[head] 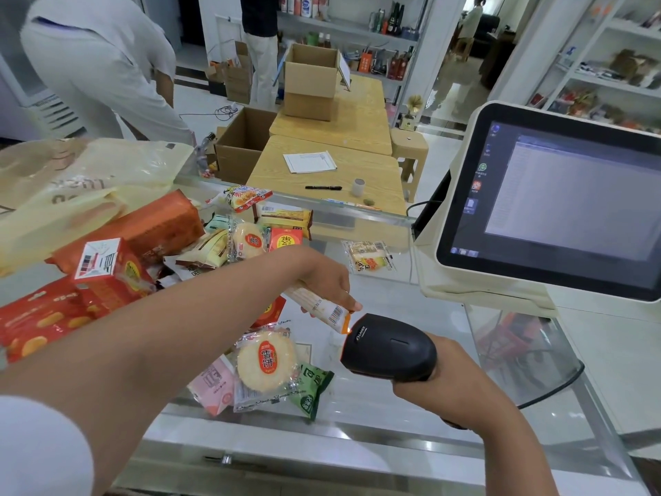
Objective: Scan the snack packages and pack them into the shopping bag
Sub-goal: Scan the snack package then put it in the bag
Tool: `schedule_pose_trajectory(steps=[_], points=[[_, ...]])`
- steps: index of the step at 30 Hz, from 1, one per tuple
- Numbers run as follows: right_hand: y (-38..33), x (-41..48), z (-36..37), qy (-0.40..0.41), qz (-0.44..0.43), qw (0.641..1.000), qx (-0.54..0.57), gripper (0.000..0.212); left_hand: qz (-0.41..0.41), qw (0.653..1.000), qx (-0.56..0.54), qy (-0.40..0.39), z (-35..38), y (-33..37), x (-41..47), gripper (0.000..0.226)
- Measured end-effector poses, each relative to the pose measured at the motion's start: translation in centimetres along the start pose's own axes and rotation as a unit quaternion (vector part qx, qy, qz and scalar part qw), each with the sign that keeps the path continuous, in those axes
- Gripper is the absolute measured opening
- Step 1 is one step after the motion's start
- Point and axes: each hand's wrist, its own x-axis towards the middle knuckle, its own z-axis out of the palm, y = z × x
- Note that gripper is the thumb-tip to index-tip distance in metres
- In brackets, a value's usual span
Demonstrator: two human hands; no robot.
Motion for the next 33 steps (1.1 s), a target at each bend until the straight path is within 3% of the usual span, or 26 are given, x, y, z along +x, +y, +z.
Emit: schedule_pose_trajectory(steps=[19,33], points=[[0.2,-0.1,0.1,0.027,0.005,1.000,0.001,0.031,-0.012,1.000,0.000,-0.009,-0.2,0.2,-1.2,0.049],[3.8,2.2,2.3,0.080,0.032,0.996,-0.020,0.025,-0.023,1.000,0.000,0.006,0.5,0.2,-2.1,0.055]])
